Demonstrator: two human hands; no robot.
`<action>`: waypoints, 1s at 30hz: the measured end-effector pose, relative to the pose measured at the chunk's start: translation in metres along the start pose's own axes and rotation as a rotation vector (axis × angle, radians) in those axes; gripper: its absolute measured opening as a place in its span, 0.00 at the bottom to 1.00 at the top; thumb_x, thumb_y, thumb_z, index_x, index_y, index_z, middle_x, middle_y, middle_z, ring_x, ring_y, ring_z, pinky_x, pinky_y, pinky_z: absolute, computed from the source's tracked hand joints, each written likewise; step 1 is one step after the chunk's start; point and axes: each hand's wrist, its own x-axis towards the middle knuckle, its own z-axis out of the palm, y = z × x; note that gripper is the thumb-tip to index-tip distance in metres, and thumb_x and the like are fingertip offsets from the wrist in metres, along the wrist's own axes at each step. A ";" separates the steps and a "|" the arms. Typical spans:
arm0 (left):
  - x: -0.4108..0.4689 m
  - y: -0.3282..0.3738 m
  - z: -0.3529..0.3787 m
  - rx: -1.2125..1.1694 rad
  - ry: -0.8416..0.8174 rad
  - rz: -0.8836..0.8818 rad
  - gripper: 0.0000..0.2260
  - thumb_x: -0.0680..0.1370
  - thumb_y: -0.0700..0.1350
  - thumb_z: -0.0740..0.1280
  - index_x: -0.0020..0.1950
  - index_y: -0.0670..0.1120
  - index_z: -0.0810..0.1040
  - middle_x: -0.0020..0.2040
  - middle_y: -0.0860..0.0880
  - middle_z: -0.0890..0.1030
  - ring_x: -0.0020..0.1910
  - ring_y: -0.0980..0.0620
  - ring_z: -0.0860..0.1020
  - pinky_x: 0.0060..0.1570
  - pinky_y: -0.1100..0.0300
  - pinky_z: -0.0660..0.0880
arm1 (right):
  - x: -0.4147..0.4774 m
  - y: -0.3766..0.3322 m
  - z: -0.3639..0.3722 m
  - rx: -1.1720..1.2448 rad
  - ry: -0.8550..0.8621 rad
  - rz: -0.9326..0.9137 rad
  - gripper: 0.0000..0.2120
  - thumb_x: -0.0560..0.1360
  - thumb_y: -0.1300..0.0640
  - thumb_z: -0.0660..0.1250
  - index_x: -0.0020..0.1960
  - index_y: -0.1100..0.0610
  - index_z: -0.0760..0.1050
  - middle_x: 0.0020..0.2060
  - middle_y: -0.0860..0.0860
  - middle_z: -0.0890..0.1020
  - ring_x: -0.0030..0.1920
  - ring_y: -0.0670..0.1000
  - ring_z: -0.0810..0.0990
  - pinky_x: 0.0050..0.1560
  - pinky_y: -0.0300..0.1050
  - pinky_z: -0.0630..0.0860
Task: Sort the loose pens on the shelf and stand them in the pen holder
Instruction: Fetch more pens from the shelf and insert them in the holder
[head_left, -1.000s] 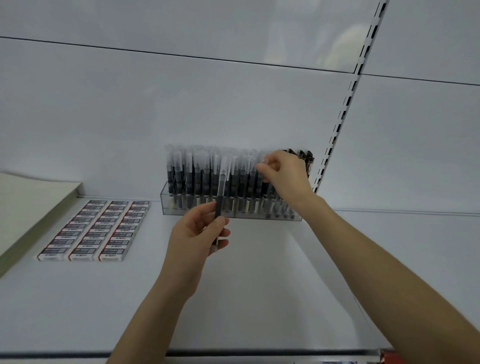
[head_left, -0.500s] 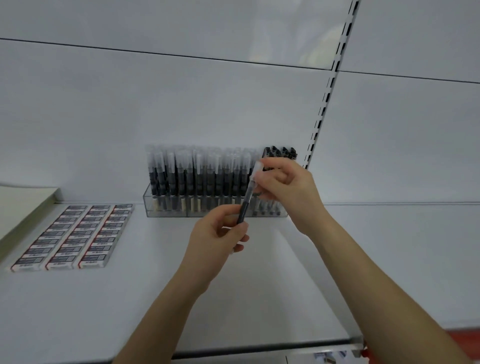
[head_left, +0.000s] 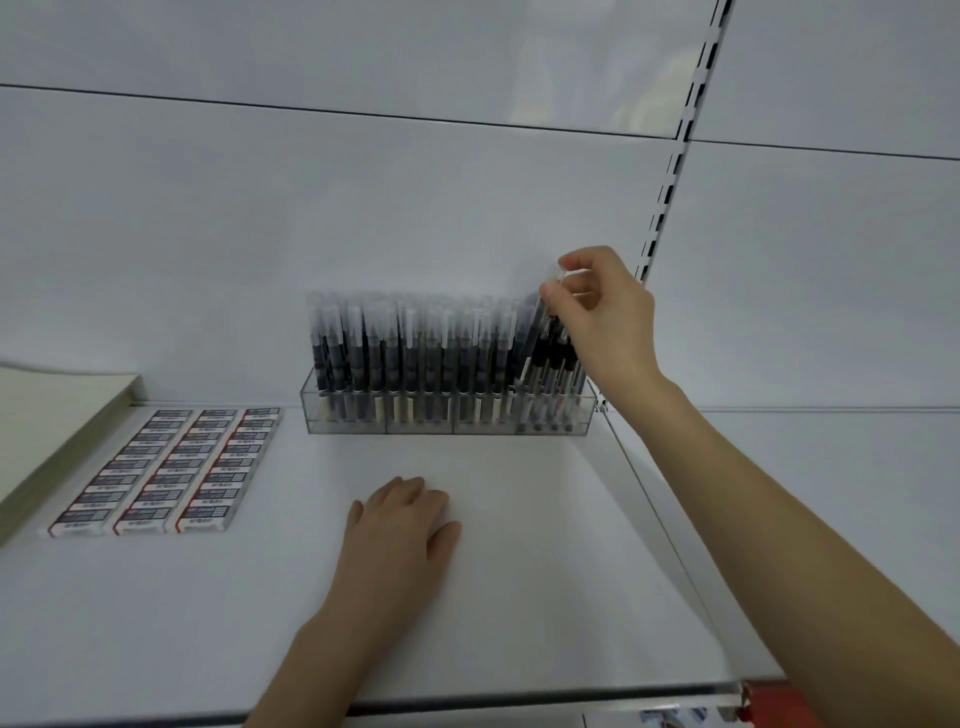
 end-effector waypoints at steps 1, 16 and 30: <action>0.000 0.001 -0.001 -0.020 0.028 0.012 0.15 0.76 0.52 0.61 0.53 0.44 0.80 0.59 0.46 0.78 0.63 0.42 0.73 0.60 0.43 0.68 | 0.000 0.001 0.002 -0.001 -0.010 0.003 0.09 0.75 0.57 0.66 0.54 0.55 0.73 0.37 0.45 0.77 0.37 0.40 0.75 0.36 0.24 0.70; 0.000 0.000 0.004 0.012 0.064 0.029 0.14 0.75 0.52 0.60 0.51 0.46 0.80 0.57 0.47 0.79 0.61 0.42 0.75 0.58 0.42 0.69 | -0.006 0.025 0.015 -0.087 -0.149 0.079 0.06 0.76 0.59 0.63 0.53 0.58 0.73 0.42 0.58 0.81 0.46 0.56 0.80 0.46 0.42 0.75; 0.001 -0.002 0.008 -0.051 0.036 -0.013 0.14 0.77 0.49 0.62 0.60 0.46 0.77 0.66 0.47 0.73 0.70 0.45 0.66 0.66 0.48 0.60 | -0.005 0.028 0.017 -0.213 -0.222 0.056 0.07 0.77 0.58 0.63 0.52 0.60 0.73 0.41 0.59 0.80 0.45 0.57 0.80 0.49 0.51 0.76</action>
